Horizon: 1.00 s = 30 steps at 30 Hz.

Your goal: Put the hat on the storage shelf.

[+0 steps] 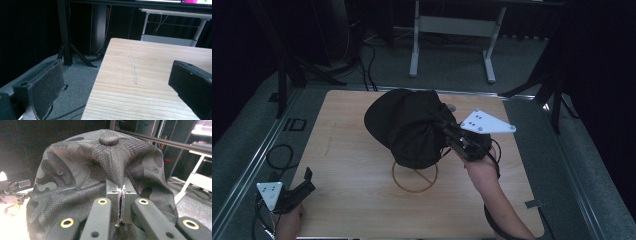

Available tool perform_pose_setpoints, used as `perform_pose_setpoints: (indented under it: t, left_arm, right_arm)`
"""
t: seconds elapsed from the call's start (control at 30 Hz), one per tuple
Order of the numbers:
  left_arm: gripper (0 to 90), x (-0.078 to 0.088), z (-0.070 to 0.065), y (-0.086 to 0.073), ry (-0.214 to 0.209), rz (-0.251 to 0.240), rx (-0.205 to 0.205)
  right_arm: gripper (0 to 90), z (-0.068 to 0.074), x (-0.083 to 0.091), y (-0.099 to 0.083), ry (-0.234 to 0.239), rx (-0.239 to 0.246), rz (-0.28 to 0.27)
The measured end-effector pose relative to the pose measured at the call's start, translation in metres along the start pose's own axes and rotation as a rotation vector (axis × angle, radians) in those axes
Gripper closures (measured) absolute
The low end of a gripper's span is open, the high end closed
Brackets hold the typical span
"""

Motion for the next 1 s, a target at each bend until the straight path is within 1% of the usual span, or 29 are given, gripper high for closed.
perform_pose_setpoints:
  t: [0.13, 0.2, 0.27, 0.37, 0.4, 0.53, 0.63, 0.7, 0.8, 0.87, 0.93, 1.0]
  left_arm:
    - [0.5, 0.0, 0.0, 0.0, 0.0, 0.0, 0.0]
    - [0.5, 0.0, 0.0, 0.0, -0.001, -0.001, -0.001]
    - [0.5, 0.0, 0.0, 0.0, -0.001, -0.001, 0.0]
    - [0.5, 0.0, 0.0, 0.0, -0.002, 0.001, -0.001]
    - [0.5, 0.0, 0.0, 0.0, -0.002, -0.001, -0.001]
    - [0.5, 0.0, 0.0, 0.0, -0.005, 0.0, -0.001]
    - [0.5, 0.0, 0.0, 0.0, -0.006, 0.0, -0.001]
    - [0.5, 0.0, 0.0, 0.0, -0.007, 0.0, -0.002]
    - [0.5, 0.0, 0.0, 0.0, -0.007, 0.0, 0.0]
    - [0.5, 0.0, 0.0, 0.0, -0.006, -0.001, -0.002]
    - [0.5, 0.0, 0.0, 0.0, -0.005, -0.001, -0.003]
    - [0.5, 0.0, 0.0, 0.0, -0.005, 0.001, -0.002]
  right_arm:
    - [87.9, -0.003, -0.005, -0.007, 0.007, -0.019, 0.019]
    - [87.9, -0.003, -0.009, -0.012, 0.021, -0.032, 0.035]
    - [87.9, -0.002, -0.013, -0.015, 0.037, -0.034, 0.048]
    - [87.8, 0.0, -0.016, -0.02, 0.041, -0.038, 0.062]
    - [87.8, 0.001, -0.02, -0.024, 0.041, -0.037, 0.074]
    - [87.8, 0.004, -0.024, -0.035, 0.052, -0.046, 0.091]
    - [87.7, 0.006, -0.026, -0.043, 0.042, -0.046, 0.097]
    - [87.3, 0.005, -0.025, -0.047, 0.042, -0.057, 0.092]
    - [82.9, 0.003, -0.024, -0.048, 0.044, -0.06, 0.089]
    - [78.4, 0.003, -0.024, -0.048, 0.065, -0.069, 0.088]
    - [72.6, 0.004, -0.025, -0.047, 0.076, -0.062, 0.09]
    - [70.9, 0.006, -0.025, -0.047, 0.068, -0.048, 0.09]
Point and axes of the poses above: each handheld gripper's, and its own axes: x roughly backward along the jaws, y roughly out of its top, z roughly to its left, the point moved 8 cm from there along -x, roughly forward along the jaws, and after that the axes turned 8 degrees about z, right-handed, at the moved point
